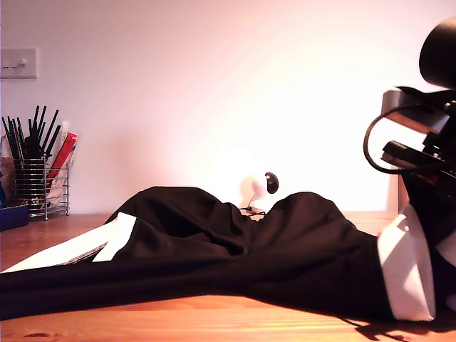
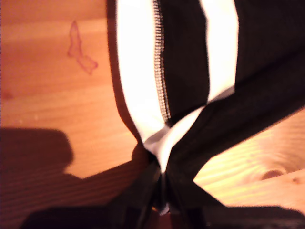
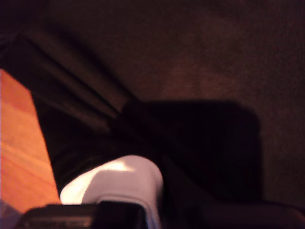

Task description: Fold the shorts in front of you. After folding it, place it to the left side.

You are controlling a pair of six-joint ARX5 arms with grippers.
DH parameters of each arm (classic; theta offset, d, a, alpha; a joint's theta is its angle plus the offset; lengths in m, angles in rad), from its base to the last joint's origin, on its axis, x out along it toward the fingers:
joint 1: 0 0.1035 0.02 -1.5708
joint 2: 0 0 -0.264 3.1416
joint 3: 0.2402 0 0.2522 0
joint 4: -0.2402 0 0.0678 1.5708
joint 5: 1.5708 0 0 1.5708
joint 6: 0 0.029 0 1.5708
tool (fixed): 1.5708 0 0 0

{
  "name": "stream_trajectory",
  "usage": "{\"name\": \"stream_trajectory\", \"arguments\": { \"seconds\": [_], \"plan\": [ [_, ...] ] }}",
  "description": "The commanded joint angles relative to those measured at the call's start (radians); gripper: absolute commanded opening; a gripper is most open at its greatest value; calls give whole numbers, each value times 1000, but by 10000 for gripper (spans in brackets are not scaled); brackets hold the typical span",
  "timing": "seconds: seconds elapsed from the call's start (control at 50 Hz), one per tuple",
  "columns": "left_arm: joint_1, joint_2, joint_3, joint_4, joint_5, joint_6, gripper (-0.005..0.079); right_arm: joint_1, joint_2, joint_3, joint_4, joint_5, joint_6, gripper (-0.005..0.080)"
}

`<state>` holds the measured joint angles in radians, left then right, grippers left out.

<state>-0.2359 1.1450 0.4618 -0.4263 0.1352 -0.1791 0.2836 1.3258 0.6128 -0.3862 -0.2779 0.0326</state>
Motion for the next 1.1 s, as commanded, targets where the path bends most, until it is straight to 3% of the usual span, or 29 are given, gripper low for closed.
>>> {"name": "stream_trajectory", "arguments": {
  "seconds": [0.0,0.08,0.16,0.22,0.28,0.46,0.72,0.88,1.08],
  "plan": [
    [-3,0,-2,2,40,-18,-8,4,-16,-18,4,-8,29,81],
    [-3,0,-2,10,108,-32,41,4,-16,-18,3,-35,55,208],
    [-3,0,0,16,176,-32,156,4,-16,-16,-8,-66,69,300],
    [-3,0,4,14,219,-32,252,4,-16,-12,-28,-89,75,333],
    [-3,0,13,5,238,-31,295,4,-16,-2,-69,-107,76,344],
    [-3,-1,86,-80,328,-34,294,4,-16,110,-286,-131,59,372],
    [-2,-1,227,-122,277,0,294,2,-16,338,-529,-135,-67,372],
    [-2,16,230,-27,188,4,289,3,-16,394,-496,-152,-76,372],
    [-2,149,230,133,187,4,289,11,-8,394,-372,-220,-59,372]
  ]
}}
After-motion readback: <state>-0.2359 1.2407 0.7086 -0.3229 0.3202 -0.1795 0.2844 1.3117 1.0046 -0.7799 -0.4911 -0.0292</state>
